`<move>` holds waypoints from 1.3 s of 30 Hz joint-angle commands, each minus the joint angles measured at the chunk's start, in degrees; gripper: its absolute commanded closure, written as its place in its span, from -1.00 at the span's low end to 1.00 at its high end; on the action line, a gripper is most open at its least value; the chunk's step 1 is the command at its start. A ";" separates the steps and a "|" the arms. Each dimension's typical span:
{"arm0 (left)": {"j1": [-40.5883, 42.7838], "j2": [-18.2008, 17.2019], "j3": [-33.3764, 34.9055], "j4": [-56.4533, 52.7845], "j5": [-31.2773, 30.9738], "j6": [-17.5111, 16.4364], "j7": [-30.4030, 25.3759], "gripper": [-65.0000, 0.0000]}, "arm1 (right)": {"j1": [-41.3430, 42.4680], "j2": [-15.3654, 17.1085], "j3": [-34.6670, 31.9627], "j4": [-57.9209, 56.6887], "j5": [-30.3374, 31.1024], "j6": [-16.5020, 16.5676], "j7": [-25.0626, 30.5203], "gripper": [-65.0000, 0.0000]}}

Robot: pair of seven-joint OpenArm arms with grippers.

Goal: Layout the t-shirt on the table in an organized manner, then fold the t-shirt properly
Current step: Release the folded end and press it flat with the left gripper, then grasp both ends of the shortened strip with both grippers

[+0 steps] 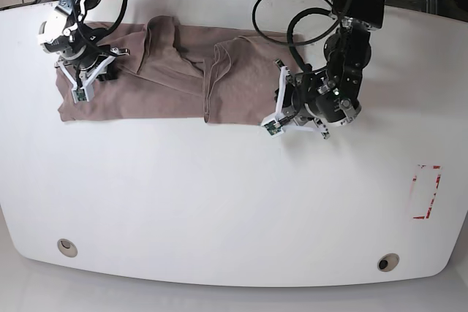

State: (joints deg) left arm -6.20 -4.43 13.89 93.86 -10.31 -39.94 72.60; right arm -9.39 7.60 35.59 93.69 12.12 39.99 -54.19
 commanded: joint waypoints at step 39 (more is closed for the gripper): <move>-2.81 -11.97 -0.48 -15.75 0.15 -0.06 -10.31 0.81 | 17.61 5.28 22.74 7.28 23.97 0.01 -25.81 -1.00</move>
State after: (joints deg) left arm -8.80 -15.00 13.63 80.34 -17.28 -41.19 56.93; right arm 7.38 10.72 57.87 102.45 33.36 39.97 -81.01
